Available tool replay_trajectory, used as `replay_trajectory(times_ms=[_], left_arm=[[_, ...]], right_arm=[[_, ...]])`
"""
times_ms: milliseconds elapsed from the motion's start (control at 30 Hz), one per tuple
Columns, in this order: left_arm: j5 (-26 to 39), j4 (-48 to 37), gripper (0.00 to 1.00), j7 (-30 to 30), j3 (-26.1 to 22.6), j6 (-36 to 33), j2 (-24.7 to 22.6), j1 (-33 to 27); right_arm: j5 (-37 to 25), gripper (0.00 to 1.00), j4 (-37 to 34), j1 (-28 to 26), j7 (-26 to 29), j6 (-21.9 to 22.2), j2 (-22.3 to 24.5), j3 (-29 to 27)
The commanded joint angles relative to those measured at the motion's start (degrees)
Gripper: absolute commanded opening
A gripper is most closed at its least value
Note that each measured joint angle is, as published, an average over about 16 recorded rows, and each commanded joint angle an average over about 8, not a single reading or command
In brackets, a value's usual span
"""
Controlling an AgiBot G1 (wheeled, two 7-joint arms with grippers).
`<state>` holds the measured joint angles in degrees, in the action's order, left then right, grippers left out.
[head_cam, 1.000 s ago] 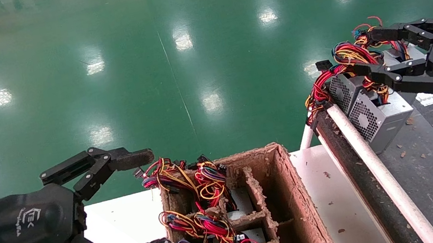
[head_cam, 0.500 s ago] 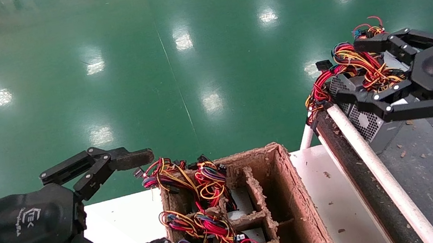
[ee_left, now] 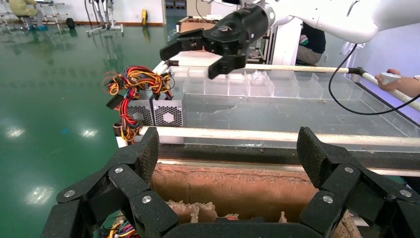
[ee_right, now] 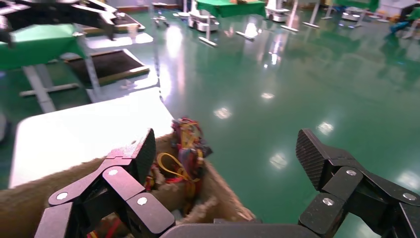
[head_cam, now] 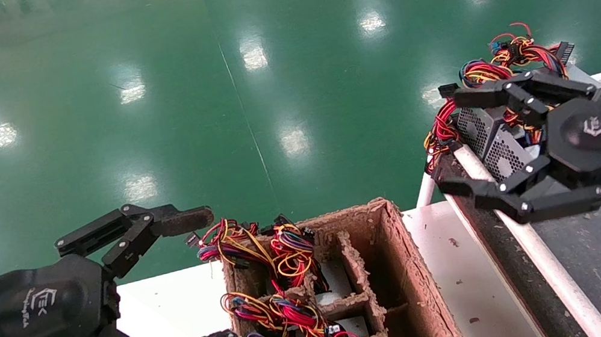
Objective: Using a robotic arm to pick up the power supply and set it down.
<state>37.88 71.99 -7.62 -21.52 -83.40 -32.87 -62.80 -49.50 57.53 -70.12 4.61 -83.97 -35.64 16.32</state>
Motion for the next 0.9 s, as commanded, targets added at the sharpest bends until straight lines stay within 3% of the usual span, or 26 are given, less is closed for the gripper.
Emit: replay_trajectory(times_ms=[33, 900], left_arm=[[0.0, 0.0, 1.0, 0.0, 0.0, 0.0, 0.0, 0.0], [-0.01, -0.02, 1.0, 0.01, 0.0, 0.02, 0.01, 0.01]], right_arm=[[0.67, 1.0, 1.41, 0.75, 0.54, -0.15, 0.05, -0.03], [8.19, 1.0, 17.17, 9.17, 6.42, -1.84, 0.65, -0.32]])
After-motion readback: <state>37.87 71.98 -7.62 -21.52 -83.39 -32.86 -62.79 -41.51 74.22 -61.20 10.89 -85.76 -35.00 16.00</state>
